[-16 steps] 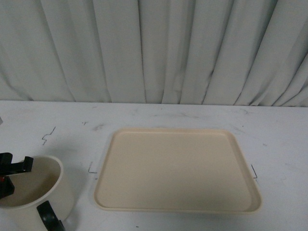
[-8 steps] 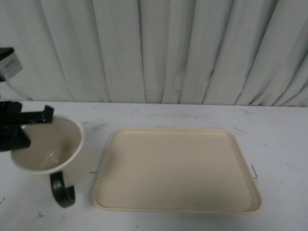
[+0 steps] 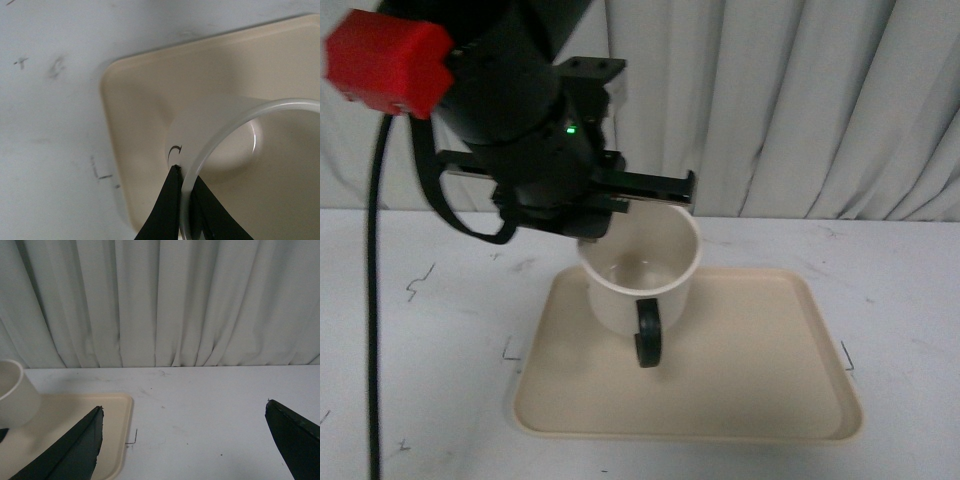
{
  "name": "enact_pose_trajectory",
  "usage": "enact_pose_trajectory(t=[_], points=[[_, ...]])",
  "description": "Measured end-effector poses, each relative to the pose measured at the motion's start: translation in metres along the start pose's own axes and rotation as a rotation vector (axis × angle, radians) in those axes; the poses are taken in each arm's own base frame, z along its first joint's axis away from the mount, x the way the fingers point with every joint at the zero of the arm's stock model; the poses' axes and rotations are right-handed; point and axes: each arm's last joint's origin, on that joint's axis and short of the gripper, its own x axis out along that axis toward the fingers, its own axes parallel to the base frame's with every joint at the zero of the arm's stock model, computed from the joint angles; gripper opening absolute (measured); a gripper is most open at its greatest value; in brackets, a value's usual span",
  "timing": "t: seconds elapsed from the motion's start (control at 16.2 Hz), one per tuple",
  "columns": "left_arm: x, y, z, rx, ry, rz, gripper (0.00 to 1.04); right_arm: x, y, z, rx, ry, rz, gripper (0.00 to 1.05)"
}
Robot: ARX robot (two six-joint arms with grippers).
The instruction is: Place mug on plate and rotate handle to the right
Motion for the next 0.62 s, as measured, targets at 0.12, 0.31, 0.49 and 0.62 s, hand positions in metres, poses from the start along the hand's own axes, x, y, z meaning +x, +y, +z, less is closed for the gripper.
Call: enact_pose_trajectory(t=[0.12,0.31,0.49,0.62], points=[[0.022,-0.043,0.009,0.081,0.034,-0.025,0.03,0.000,0.000,0.000,0.000,0.000,0.000,0.98],[0.052,-0.060,-0.003,0.123,0.122,-0.017,0.03,0.000,0.000,0.000,0.000,0.000,0.000,0.98],[0.054,-0.062,-0.002,0.133,0.127,-0.038,0.33,0.000,0.000,0.000,0.000,0.000,0.000,0.98],[0.041,-0.057,-0.002,0.138,0.092,-0.068,0.53,0.000,0.000,0.000,0.000,0.000,0.000,0.98]])
